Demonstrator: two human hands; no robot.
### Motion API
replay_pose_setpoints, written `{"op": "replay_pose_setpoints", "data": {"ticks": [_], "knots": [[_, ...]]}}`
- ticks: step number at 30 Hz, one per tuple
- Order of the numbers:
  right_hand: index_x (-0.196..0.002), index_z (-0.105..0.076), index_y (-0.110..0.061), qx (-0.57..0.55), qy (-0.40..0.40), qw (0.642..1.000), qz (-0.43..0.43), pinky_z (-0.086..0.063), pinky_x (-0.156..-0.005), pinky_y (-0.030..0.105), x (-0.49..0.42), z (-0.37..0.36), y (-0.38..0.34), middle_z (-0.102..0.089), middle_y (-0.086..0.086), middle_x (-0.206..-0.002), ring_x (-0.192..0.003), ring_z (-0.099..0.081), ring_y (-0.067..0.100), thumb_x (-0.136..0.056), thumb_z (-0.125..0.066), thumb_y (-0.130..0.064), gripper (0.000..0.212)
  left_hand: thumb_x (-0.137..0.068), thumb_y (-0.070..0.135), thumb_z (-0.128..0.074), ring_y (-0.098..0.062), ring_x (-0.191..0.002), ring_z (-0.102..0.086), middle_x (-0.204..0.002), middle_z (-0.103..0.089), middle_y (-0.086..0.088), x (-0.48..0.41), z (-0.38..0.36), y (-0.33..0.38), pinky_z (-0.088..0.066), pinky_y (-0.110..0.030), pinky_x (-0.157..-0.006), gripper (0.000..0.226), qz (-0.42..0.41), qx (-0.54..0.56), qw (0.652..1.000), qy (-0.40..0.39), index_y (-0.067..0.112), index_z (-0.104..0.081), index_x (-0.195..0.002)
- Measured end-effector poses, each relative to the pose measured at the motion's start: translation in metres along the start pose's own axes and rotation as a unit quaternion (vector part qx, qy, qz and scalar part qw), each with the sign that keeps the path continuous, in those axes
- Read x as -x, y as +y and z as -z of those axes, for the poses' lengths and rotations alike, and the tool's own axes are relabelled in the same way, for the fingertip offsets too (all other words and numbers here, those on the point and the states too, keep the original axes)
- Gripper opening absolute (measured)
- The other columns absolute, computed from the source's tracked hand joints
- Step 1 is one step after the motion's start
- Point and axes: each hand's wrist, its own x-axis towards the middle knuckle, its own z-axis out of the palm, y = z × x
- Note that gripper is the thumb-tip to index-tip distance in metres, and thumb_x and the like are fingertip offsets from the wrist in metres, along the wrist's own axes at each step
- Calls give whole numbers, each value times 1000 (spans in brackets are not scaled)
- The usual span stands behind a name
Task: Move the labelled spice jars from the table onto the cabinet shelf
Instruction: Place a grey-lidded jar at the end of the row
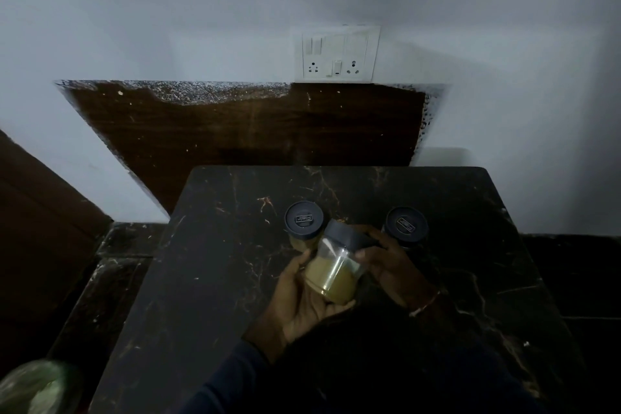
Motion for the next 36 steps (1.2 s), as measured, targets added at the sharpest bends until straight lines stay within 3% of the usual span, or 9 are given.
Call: {"op": "replay_pose_setpoints", "data": {"ticks": [6, 8, 11, 15, 18, 21, 25, 28, 36], "knots": [[-129, -52, -19, 28, 124, 992, -9, -56, -86, 40, 6, -16, -3, -67, 7, -118, -105, -68, 24, -79, -72, -22, 53, -84, 34, -61, -25, -84, -69, -112, -65, -20, 0, -18, 1, -56, -47, -80, 58, -155, -85, 976, 130, 1, -51, -130], [-128, -47, -24, 27, 128, 991, -22, -55, -90, 40, 10, -26, -5, -67, 5, -117, -105, -68, 22, -91, -63, -24, 40, -83, 26, -67, -21, -91, -66, -116, -63, -13, 3, -28, -2, -57, -38, -78, 50, -272, -246, 903, 224, 10, -50, -128], [-132, -45, -28, -11, 93, 993, -71, -53, -90, 40, 14, -40, -3, -66, 4, -122, -107, -67, 21, -88, -58, -43, 48, -78, 24, -78, -10, -109, -58, -125, -52, 8, 9, -32, -11, -52, -33, -90, 73, -390, -478, 720, 317, 30, -35, -137], [-135, -46, -23, -57, 106, 989, -86, -57, -73, 34, 11, -54, 2, -64, 10, -124, -104, -68, 26, -75, -65, -49, 68, -70, 38, -78, -11, -123, -48, -136, -41, 9, 14, -28, -22, -47, -32, -97, 87, -440, -580, 630, 270, 35, -28, -140], [-130, -53, -21, -68, 149, 984, -68, -58, -78, 43, 11, -53, -4, -67, 11, -118, -102, -69, 29, -65, -72, -56, 76, -76, 31, -73, -6, -116, -54, -131, -49, 10, 20, -31, -26, -49, -20, -90, 73, -449, -581, 643, 217, 24, -37, -140], [-126, -58, -18, -66, 157, 984, -58, -55, -88, 51, 13, -47, -11, -66, 16, -120, -107, -65, 36, -61, -75, -60, 80, -80, 28, -65, -2, -103, -61, -118, -59, 10, 24, -40, -20, -52, -18, -81, 53, -446, -494, 706, 241, 23, -49, -130], [-101, -74, -17, -119, 109, 986, -46, -56, -74, 40, 20, -50, -13, -72, 15, -103, -93, -69, 30, -86, -55, -47, 39, -91, 23, -61, -9, -91, -67, -102, -69, 2, 23, -50, -6, -55, -24, -73, 16, -390, -412, 790, 232, 21, -63, -107], [-67, -75, -22, -166, 89, 981, -44, -56, -59, 33, 23, -49, -15, -74, 3, -73, -69, -71, 18, -96, -38, -34, 49, -87, 24, -62, -9, -85, -68, -96, -71, 0, 26, -56, -7, -54, -21, -67, 19, -383, -396, 810, 201, 15, -64, -104], [-104, -64, -7, -171, 110, 979, -22, -55, -62, 34, 24, -48, -21, -71, 12, -88, -74, -70, 23, -80, -50, -43, 46, -79, 26, -72, -21, -91, -69, -101, -71, -9, 28, -61, -7, -56, -27, -72, 34, -359, -381, 829, 194, 9, -63, -108]]}}
